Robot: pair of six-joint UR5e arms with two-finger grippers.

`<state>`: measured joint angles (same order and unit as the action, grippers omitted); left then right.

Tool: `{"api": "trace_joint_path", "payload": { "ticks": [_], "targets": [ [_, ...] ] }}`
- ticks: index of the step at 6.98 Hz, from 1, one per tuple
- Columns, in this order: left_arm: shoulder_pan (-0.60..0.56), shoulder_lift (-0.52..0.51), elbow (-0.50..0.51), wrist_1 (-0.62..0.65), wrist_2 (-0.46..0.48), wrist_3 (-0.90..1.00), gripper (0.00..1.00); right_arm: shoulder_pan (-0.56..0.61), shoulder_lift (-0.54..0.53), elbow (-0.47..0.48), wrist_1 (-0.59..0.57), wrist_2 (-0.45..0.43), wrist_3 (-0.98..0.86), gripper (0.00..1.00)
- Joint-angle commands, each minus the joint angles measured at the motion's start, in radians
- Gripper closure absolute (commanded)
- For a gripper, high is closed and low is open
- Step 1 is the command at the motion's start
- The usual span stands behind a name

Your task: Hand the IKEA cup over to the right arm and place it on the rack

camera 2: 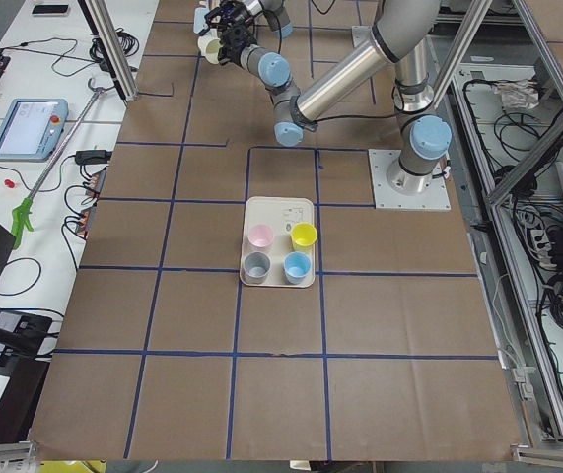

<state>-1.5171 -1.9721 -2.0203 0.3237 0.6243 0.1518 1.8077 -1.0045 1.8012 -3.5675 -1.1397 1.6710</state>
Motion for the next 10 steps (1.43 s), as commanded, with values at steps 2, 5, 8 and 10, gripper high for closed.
{"api": "trace_joint_path", "payload": {
  "ticks": [2,5,8,10],
  "targets": [
    [0.0,-0.001,0.0,0.0,0.002,0.0,0.97,0.01,0.009,-0.013,0.004,-0.002,0.003,0.02],
    [-0.002,0.001,0.0,0.0,0.002,0.0,0.96,0.01,0.004,-0.016,0.004,0.0,0.003,0.07],
    [-0.002,0.001,0.0,0.0,0.0,0.0,0.95,0.01,0.004,-0.017,0.004,0.0,0.003,0.11],
    [-0.002,0.003,0.0,0.0,0.002,0.0,0.95,0.009,0.004,-0.017,0.003,0.003,0.001,0.32]
  ]
}}
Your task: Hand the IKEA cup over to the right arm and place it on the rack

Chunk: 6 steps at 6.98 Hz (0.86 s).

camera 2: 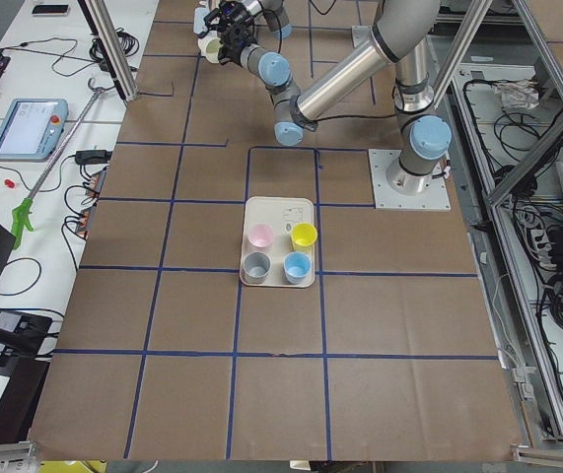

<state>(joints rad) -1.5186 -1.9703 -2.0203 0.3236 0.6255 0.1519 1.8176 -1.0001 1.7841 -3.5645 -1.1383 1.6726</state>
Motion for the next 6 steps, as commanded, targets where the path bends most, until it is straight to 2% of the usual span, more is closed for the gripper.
{"api": "trace_joint_path", "payload": {
  "ticks": [1,2,3,4,5,6],
  "targets": [
    [0.0,0.001,-0.002,0.0,-0.001,0.0,0.94,0.0,0.0,0.0,-0.001,0.009,-0.001,0.38],
    [0.0,0.001,-0.002,0.0,0.0,0.0,0.86,0.0,-0.003,0.0,-0.002,0.012,-0.001,0.44],
    [0.0,0.002,0.002,0.0,0.0,0.0,0.52,0.0,-0.003,0.0,-0.001,0.014,-0.001,0.45],
    [0.0,0.004,0.002,-0.001,-0.001,-0.002,0.28,0.0,-0.003,0.001,-0.001,0.014,-0.001,0.45],
    [0.0,0.01,0.002,-0.001,-0.001,-0.052,0.12,0.0,-0.003,0.001,-0.001,0.014,-0.001,0.46],
    [0.0,0.011,0.002,-0.001,-0.001,-0.063,0.05,0.0,-0.003,0.001,-0.001,0.015,-0.001,0.47]
  ]
}}
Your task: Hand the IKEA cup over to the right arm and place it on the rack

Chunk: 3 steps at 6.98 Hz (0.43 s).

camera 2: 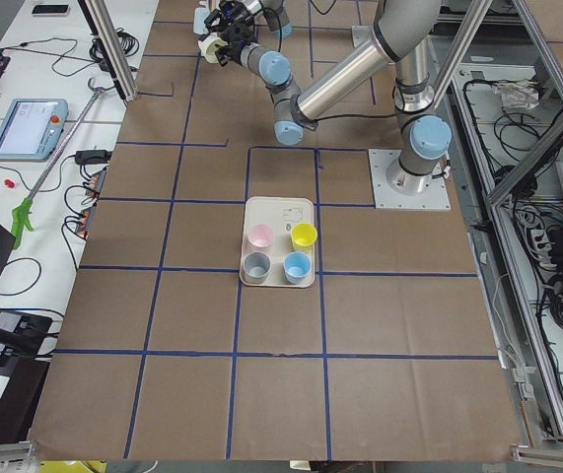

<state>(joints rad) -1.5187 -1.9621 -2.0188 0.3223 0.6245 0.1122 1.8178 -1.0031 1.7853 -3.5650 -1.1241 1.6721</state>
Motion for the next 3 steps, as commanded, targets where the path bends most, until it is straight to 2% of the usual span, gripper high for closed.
{"api": "trace_joint_path", "payload": {
  "ticks": [1,3],
  "targets": [
    [0.0,0.006,-0.001,0.0,-0.002,-0.025,0.02,0.0,0.0,0.0,-0.001,0.001,0.0,0.47],
    [0.018,0.029,-0.014,-0.003,-0.014,-0.025,0.02,-0.002,-0.002,-0.004,-0.001,0.004,-0.002,0.48]
  ]
}}
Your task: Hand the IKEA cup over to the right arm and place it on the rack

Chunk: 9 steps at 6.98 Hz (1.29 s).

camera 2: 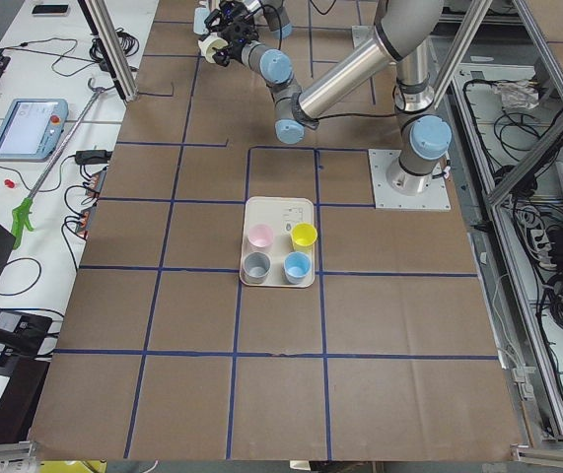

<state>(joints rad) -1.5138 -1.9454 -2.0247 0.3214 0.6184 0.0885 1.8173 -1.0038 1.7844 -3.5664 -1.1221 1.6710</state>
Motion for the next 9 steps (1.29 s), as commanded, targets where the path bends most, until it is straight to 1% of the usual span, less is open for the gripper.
{"api": "trace_joint_path", "payload": {
  "ticks": [1,2,3,4,5,6,7,8,9],
  "targets": [
    [0.061,0.02,-0.009,-0.005,-0.008,-0.001,0.02,-0.01,-0.006,-0.005,-0.002,0.004,-0.002,0.54],
    [0.143,0.023,-0.011,-0.007,-0.023,-0.001,0.01,-0.032,-0.006,0.0,-0.012,-0.008,-0.019,0.58],
    [0.218,0.02,-0.011,-0.016,-0.105,-0.001,0.01,-0.07,-0.007,0.001,-0.02,-0.008,-0.11,0.7],
    [0.251,0.02,-0.009,-0.045,-0.112,-0.001,0.01,-0.113,-0.009,0.001,-0.028,-0.011,-0.283,0.72],
    [0.251,0.025,0.009,-0.111,-0.102,-0.001,0.01,-0.148,-0.009,0.001,-0.035,-0.013,-0.477,0.74],
    [0.248,0.039,0.036,-0.207,-0.045,-0.001,0.02,-0.18,-0.009,0.001,-0.07,-0.037,-0.655,0.75],
    [0.212,0.048,0.099,-0.326,0.054,-0.001,0.02,-0.214,-0.003,0.001,-0.153,-0.088,-0.83,0.75],
    [0.149,0.058,0.195,-0.505,0.189,-0.001,0.02,-0.251,-0.001,0.006,-0.214,-0.091,-1.01,0.75],
    [0.085,0.075,0.301,-0.707,0.336,-0.001,0.02,-0.295,0.002,0.013,-0.244,-0.09,-1.215,0.75]
  ]
}}
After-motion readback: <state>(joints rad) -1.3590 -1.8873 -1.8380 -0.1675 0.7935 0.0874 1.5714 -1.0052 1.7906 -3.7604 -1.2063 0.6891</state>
